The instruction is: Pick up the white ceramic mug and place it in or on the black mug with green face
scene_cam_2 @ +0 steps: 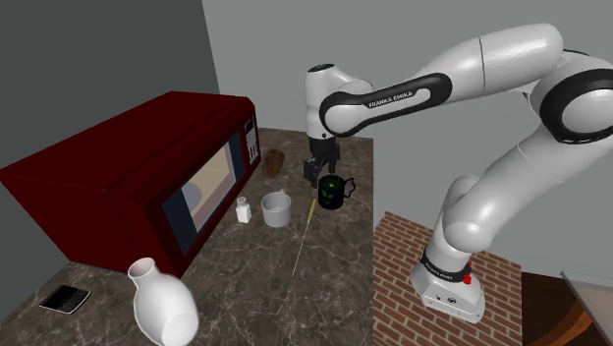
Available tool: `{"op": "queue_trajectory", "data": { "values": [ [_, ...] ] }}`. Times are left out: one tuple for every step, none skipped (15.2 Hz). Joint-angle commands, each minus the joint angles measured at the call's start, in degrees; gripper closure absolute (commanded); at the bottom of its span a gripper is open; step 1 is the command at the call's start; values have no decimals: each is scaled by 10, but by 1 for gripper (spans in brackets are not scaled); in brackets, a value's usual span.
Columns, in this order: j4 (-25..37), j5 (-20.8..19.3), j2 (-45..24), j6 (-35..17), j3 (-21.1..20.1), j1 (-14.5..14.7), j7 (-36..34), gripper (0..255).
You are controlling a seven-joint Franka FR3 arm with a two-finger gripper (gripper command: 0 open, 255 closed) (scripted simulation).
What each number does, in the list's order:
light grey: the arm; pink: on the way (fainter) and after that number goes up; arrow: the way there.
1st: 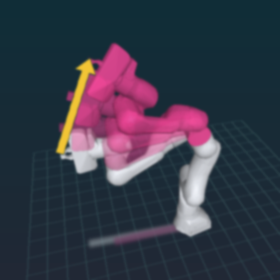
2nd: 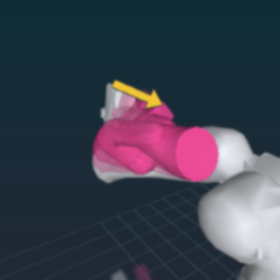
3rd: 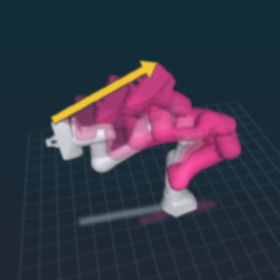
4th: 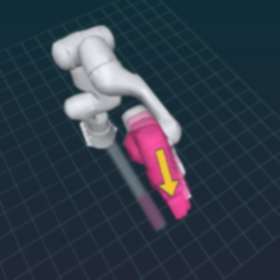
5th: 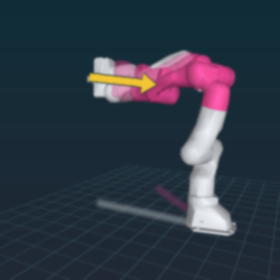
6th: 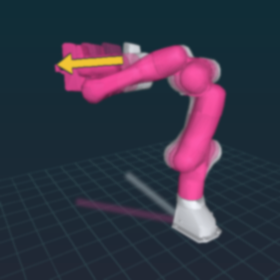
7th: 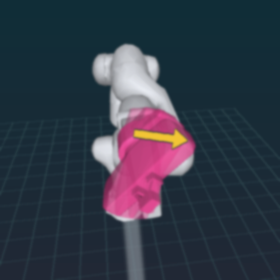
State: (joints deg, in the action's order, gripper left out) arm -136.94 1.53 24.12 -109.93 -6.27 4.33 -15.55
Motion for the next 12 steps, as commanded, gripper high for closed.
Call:
{"op": "queue_trajectory", "data": {
  "values": [
    [13,0,-34,-28,-13,5,-16,0],
    [21,-1,-53,-42,-20,7,-25,0],
    [29,-4,-72,-55,-26,9,-33,0],
    [38,-6,-91,-68,-32,10,-42,0],
    [48,-10,-111,-80,-38,12,-51,0],
    [59,-14,-131,-91,-44,14,-60,0],
    [71,-19,-151,-102,-49,16,-69,0],
    [83,-25,-171,-112,-54,17,-79,0],
    [96,-31,-191,-122,-59,20,-89,0],
    [110,-38,-212,-131,-63,22,-99,0],
    [124,-46,-232,-138,-67,24,-109,0],
    [139,-54,-253,-146,-70,27,-119,0]
  ]
}}
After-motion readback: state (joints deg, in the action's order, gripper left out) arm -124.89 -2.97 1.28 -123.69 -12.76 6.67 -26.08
